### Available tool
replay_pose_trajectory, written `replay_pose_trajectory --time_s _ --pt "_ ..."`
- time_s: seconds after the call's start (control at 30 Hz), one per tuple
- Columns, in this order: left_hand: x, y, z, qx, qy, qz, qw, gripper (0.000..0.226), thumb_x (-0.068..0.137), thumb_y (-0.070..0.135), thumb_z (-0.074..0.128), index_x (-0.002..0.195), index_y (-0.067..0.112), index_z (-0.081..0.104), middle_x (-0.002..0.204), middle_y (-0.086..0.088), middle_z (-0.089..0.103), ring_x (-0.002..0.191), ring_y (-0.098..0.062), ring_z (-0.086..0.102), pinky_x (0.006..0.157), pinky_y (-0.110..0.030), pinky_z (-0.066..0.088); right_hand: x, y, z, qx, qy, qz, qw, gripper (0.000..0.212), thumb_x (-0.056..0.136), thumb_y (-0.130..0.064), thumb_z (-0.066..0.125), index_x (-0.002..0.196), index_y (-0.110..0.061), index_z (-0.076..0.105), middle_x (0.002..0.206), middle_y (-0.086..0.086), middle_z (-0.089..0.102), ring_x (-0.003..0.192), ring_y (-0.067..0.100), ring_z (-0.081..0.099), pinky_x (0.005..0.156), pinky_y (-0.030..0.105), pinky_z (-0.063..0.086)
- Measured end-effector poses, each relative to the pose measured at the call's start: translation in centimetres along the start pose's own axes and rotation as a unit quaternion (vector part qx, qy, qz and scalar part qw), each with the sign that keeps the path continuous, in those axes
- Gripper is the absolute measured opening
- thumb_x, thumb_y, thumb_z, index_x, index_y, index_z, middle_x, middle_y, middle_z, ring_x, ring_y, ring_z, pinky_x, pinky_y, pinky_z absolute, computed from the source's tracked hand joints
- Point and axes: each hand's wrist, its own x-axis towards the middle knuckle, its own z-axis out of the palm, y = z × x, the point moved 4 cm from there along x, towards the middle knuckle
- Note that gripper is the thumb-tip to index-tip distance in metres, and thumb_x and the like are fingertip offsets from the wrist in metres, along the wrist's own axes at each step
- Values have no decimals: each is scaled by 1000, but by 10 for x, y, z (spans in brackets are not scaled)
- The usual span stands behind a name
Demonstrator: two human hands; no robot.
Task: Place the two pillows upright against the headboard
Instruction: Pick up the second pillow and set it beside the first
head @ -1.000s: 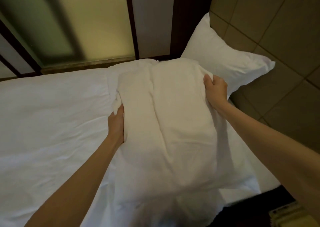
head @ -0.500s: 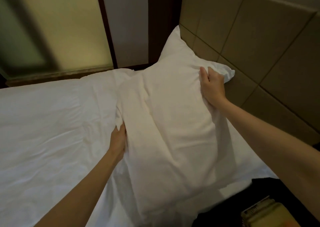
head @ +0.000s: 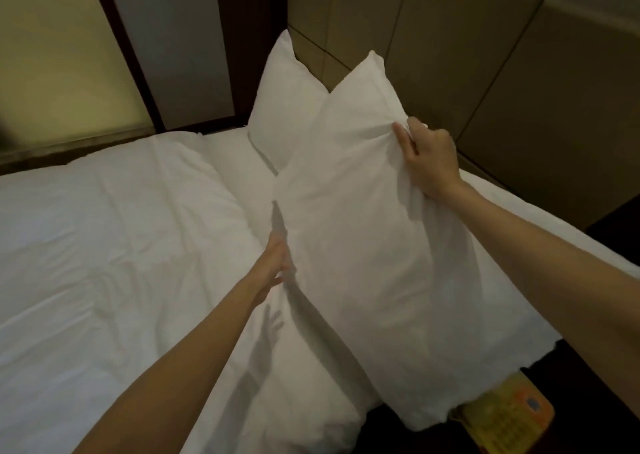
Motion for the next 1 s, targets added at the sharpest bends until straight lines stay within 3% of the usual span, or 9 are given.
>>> replay_pose_trajectory --time_s 0.13,0.27,0.33,0.43,0.53,0.7,0.83,0.9,1.0 --pt "31 22 50 47 -41 18 998 63 95 57 31 149 40 5 157 5 24 138 -26 33 113 -48 25 -12 55 1 -85 -14 -14 996 36 99 -34 38 76 -8 44 55 16 49 49 30 44 50 35 32" --pt "67 22 95 60 -38 4 997 56 99 46 29 151 31 12 159 1 20 141 -26 30 112 -41 25 -27 109 3 -121 -36 -38 991 34 99 -33 39 76 -9 45 49 6 41 39 26 41 44 26 25" --pt "83 17 113 60 -8 -14 998 54 100 40 30 150 26 18 158 -3 25 139 -27 33 113 -40 27 -38 142 16 -146 -92 -27 985 37 100 -36 35 80 -7 48 50 7 46 40 28 46 44 27 30" --pt "98 8 126 44 27 -33 998 51 100 36 33 148 20 29 151 -4 37 133 -28 41 113 -42 30 -67 183 50 -197 -209 -1 958 35 100 -37 30 86 -9 46 65 14 60 58 35 57 51 35 36" --pt "107 3 128 37 65 -34 997 30 99 29 37 120 19 55 124 0 56 116 -23 51 98 -33 38 -89 218 77 -187 -276 77 940 29 97 -37 40 96 -8 48 102 18 60 91 38 54 69 40 39" --pt "118 1 119 43 128 -34 990 38 97 21 39 132 9 49 119 -5 58 105 -21 55 87 -32 39 -91 260 92 -144 -307 267 902 85 76 -61 64 136 -12 28 145 17 29 126 40 35 94 53 40" --pt "125 -2 120 29 163 -38 986 34 98 19 36 126 10 53 114 -6 61 101 -21 57 84 -32 40 -89 271 110 -143 -355 345 857 106 69 -58 72 143 -9 15 143 19 36 127 40 40 99 52 34" --pt "127 -3 124 20 171 -36 984 32 97 18 36 122 11 55 112 -5 62 98 -20 59 82 -31 41 -85 271 117 -114 -389 339 849 97 71 -50 74 140 -5 22 137 20 44 121 40 47 96 48 38" --pt "127 -2 131 3 180 -27 983 29 97 16 37 116 12 58 107 -4 64 94 -18 59 79 -29 42 -72 269 113 -23 -387 325 862 60 78 -36 71 126 -9 46 125 18 54 109 40 54 83 42 46"
